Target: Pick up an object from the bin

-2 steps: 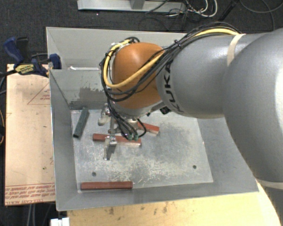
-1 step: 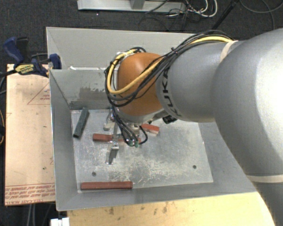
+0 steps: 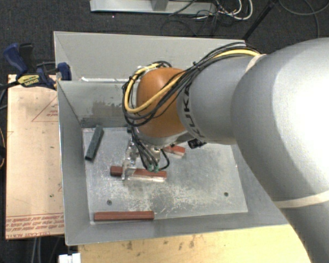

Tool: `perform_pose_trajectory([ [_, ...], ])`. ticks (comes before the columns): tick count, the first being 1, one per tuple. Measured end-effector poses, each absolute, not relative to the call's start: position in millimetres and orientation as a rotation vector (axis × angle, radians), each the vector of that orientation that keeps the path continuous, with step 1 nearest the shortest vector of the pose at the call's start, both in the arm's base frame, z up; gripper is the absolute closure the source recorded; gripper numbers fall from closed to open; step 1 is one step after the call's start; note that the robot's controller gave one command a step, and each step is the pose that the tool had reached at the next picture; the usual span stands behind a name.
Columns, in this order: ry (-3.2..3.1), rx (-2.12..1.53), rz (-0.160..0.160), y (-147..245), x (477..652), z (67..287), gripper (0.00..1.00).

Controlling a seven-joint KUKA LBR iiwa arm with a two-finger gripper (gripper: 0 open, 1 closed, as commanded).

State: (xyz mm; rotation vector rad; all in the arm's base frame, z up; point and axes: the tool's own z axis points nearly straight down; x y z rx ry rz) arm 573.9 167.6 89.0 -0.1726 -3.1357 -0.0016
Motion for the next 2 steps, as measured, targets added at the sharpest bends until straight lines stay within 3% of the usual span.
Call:
perform_pose_trajectory([
  [1,-3.136,-0.173,-0.002,167.6,573.9,89.0,1.00],
  [2,-3.138,-0.206,-0.002,167.3,598.3,222.5,1.00],
])
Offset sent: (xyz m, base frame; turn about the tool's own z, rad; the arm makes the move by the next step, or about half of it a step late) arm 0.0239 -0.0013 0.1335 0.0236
